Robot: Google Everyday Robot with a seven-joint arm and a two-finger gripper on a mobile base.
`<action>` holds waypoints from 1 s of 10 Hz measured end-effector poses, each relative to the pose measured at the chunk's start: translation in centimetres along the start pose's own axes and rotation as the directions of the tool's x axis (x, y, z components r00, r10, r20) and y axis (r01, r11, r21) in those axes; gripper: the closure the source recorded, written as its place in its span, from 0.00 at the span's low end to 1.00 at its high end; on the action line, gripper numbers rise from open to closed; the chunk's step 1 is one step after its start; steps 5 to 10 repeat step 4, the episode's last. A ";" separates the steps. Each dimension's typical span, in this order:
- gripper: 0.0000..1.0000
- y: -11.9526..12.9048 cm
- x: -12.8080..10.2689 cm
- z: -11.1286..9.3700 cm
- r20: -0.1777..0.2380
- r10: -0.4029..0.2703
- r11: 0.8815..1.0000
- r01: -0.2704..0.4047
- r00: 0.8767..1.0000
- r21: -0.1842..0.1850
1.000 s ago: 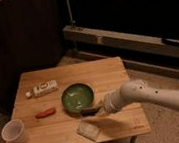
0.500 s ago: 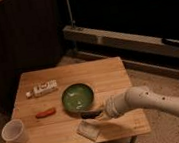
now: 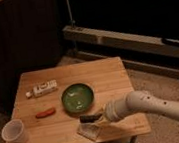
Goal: Place the eraser on the white sponge
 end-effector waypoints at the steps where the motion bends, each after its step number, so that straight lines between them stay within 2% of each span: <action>1: 0.80 0.2 -0.1 0.2 -0.027 -0.022 1.000 0.022 0.999 -0.014; 4: 0.80 0.9 -0.4 1.0 -0.059 -0.061 0.996 0.056 0.996 -0.076; 10: 0.80 0.9 -0.4 1.0 -0.059 -0.061 0.996 0.056 0.996 -0.076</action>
